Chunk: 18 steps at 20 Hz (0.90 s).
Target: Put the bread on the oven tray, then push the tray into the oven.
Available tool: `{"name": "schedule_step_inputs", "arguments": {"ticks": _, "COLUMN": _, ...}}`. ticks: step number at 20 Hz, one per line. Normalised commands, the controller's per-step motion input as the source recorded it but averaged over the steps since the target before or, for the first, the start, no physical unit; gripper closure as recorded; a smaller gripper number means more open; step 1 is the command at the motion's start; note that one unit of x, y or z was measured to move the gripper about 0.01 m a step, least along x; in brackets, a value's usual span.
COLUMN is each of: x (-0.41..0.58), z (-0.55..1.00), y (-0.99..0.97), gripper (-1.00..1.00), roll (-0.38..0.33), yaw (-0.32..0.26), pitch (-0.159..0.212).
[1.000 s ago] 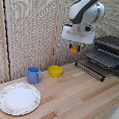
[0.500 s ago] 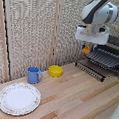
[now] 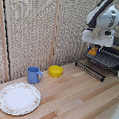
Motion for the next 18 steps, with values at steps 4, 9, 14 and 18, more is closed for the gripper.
{"name": "schedule_step_inputs", "arguments": {"ticks": 4, "x": 0.521, "z": 0.32, "y": -0.63, "gripper": 1.00, "roll": 0.005, "yaw": -0.132, "pitch": 0.007}}
{"name": "schedule_step_inputs", "arguments": {"ticks": 9, "x": 0.476, "z": 0.37, "y": -0.58, "gripper": 1.00, "roll": 0.000, "yaw": -0.170, "pitch": 0.016}}
{"name": "schedule_step_inputs", "arguments": {"ticks": 14, "x": 0.400, "z": 0.24, "y": -0.55, "gripper": 1.00, "roll": 0.000, "yaw": -0.199, "pitch": 0.000}}
{"name": "schedule_step_inputs", "arguments": {"ticks": 18, "x": 0.240, "z": 0.12, "y": -0.72, "gripper": 1.00, "roll": 0.001, "yaw": -0.148, "pitch": 0.013}}
